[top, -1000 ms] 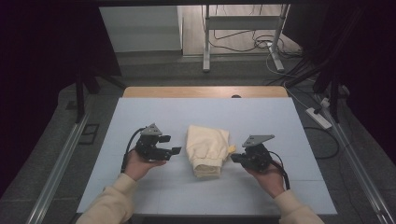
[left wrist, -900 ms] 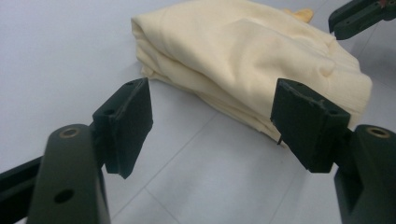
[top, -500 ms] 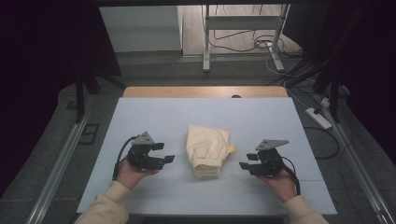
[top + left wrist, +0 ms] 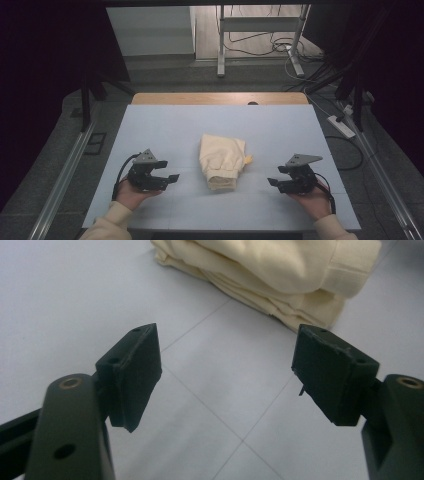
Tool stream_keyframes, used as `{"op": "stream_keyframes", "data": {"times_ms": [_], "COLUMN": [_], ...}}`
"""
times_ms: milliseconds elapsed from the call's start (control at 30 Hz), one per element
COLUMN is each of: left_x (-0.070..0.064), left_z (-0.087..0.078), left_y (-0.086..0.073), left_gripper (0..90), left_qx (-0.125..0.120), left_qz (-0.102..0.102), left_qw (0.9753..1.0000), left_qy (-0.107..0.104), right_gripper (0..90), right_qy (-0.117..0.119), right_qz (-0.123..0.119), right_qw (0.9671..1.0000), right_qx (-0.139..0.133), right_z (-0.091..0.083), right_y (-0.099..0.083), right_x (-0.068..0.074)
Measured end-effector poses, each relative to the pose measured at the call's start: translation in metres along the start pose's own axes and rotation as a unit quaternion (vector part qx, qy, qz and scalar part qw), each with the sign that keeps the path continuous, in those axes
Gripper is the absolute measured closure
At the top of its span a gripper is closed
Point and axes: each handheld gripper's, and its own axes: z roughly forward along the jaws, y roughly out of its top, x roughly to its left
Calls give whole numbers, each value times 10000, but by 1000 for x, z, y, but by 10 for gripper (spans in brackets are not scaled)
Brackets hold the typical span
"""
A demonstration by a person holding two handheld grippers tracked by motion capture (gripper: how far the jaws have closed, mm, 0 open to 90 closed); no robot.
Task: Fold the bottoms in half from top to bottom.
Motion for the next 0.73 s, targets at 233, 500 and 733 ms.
{"op": "stream_keyframes", "data": {"times_ms": [233, 500, 733], "left_x": [1, 3, 2], "left_z": [-3, -4, -4], "left_y": [-3, -4, -4], "left_gripper": [271, 268, 267], "left_qx": [-17, -61, -61], "left_qz": [-38, -81, -75], "left_qw": [10000, 9999, 9999], "left_qy": [14, 57, 60], "right_gripper": [365, 364, 360], "right_qy": [-34, -85, -100], "right_qz": [4, -61, -70], "right_qw": [10000, 9999, 9999], "right_qx": [-40, -10, -55], "right_z": [-3, -1, -2], "right_y": [-4, -3, -3], "right_x": [-2, 0, 1]}}
